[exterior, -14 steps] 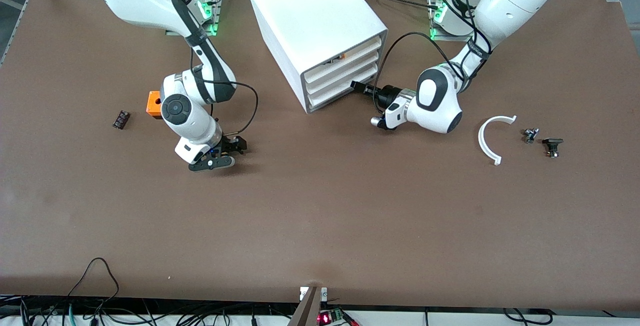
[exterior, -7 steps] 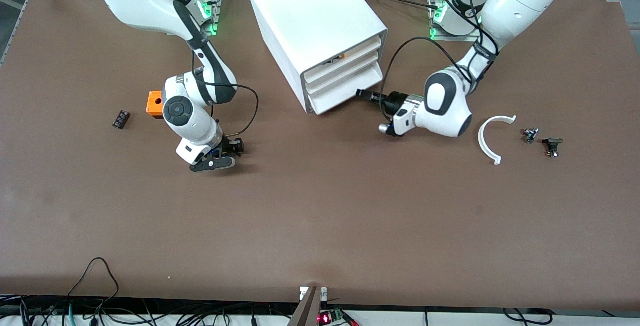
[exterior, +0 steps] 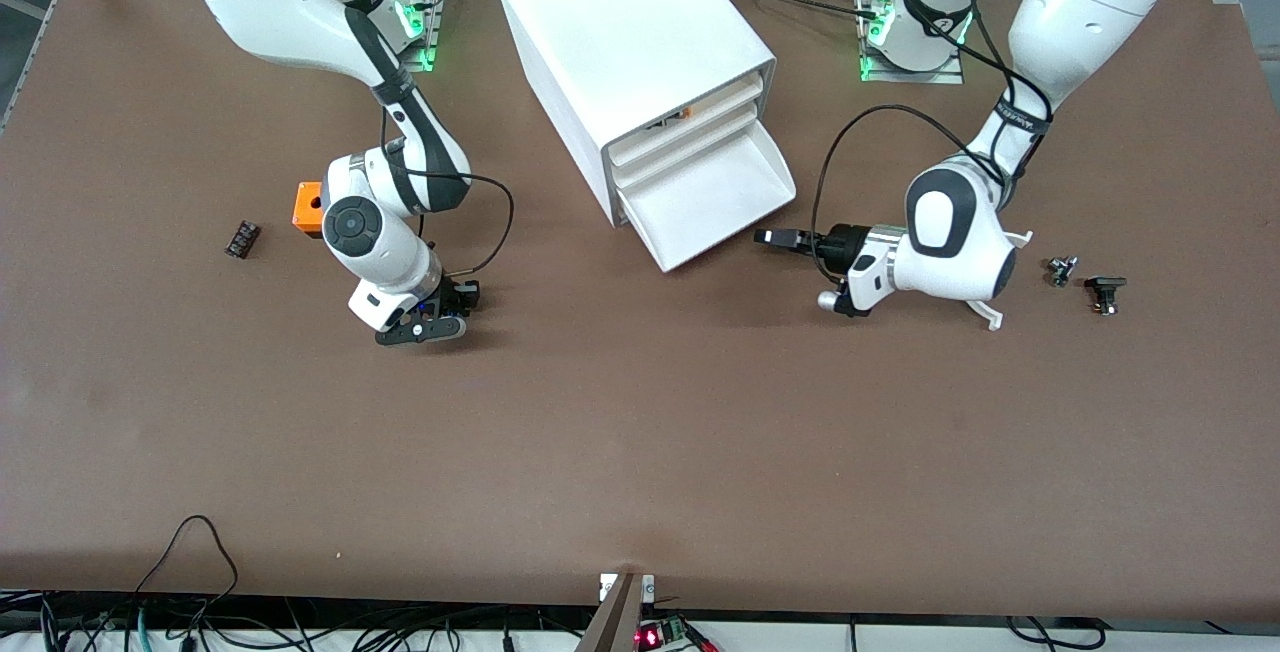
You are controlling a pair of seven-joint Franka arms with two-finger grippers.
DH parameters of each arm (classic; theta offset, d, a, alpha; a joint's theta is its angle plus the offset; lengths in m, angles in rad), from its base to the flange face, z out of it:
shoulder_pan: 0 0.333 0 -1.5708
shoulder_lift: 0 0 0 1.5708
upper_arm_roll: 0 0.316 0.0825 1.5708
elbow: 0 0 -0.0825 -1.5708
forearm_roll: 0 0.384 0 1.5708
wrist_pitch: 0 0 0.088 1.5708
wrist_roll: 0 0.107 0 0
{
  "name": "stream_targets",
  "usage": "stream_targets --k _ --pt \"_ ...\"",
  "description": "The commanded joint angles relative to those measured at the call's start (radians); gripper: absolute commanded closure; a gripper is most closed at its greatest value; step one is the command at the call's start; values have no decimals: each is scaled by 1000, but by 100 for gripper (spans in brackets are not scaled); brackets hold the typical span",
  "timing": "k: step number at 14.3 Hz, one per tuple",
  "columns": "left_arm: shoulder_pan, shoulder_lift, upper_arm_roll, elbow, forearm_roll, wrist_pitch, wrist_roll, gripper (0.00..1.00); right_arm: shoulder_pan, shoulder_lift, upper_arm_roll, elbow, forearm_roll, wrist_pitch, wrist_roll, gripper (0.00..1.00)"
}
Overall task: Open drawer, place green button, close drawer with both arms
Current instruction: 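Pull the middle drawer open with the left gripper while the right grasps button, then lift the green push button with the right gripper while the left withdraws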
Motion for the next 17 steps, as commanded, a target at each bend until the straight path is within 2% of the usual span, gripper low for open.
stream_targets --k 1,2,3,4,6,7,8,9,11,13,17 --pt "15 -126 1 -16 164 73 -7 0 -7 17 5 15 -2 14 -2 80" --pt "47 -184 1 -14 254 136 -7 0 -7 17 6 17 0 12 -2 82" --pt "103 -268 -1 -11 293 162 -8 0 -7 17 6 19 0 12 0 84" --pt "145 -333 -1 -10 295 161 -10 0 -7 17 6 19 1 12 0 86" --pt "156 -428 4 -20 306 147 -10 0 -8 17 6 29 9 8 1 86" --pt "159 -471 34 -14 318 89 -11 0 -8 13 6 34 14 3 9 87" --pt "158 -508 77 -4 365 17 -11 0 -14 11 6 57 14 -14 45 87" --pt "159 -540 90 36 442 -41 -10 0 -18 11 6 96 14 -64 88 87" --pt "158 -557 113 183 603 -239 -24 0 -18 11 6 193 15 -180 150 88" --pt "147 -557 111 293 762 -345 -106 0 -19 11 6 279 17 -274 205 88" --pt "141 -559 102 325 913 -376 -223 0 1 -3 6 400 18 -386 325 89"
